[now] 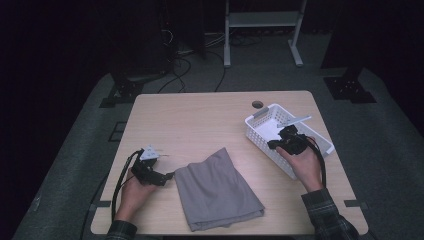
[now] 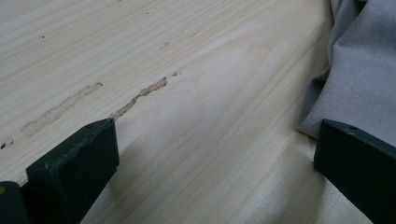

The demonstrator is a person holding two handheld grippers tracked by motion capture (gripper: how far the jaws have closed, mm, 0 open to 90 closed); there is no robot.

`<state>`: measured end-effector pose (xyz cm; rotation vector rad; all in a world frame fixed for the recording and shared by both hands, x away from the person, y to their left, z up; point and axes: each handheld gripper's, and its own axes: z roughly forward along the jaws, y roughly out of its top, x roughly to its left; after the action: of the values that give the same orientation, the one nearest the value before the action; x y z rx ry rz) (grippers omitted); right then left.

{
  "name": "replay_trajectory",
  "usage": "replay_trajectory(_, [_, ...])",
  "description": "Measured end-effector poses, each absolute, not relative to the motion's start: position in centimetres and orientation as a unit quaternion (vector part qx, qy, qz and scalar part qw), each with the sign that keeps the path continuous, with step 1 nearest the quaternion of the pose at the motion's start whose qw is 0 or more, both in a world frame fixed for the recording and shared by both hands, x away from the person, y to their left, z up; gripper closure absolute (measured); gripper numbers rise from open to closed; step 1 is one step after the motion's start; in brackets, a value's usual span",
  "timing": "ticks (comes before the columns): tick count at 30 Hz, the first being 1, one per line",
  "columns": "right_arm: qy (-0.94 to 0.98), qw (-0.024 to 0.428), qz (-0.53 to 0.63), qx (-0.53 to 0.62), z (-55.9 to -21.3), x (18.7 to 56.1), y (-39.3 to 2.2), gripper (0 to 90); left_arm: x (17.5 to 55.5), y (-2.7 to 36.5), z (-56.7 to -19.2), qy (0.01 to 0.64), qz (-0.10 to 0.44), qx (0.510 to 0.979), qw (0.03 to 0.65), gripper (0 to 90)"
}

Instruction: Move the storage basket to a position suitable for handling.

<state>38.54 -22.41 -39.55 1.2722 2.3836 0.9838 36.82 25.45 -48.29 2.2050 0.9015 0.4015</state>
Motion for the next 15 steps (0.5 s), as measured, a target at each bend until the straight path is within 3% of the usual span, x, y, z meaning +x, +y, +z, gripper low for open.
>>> replay_trajectory(15, [0.82,0.138,0.332,0.445,-39.6,36.2,-24.0,84.1,36.8,25.4,-48.3,0.349,0.156,0.853,0.355,0.0])
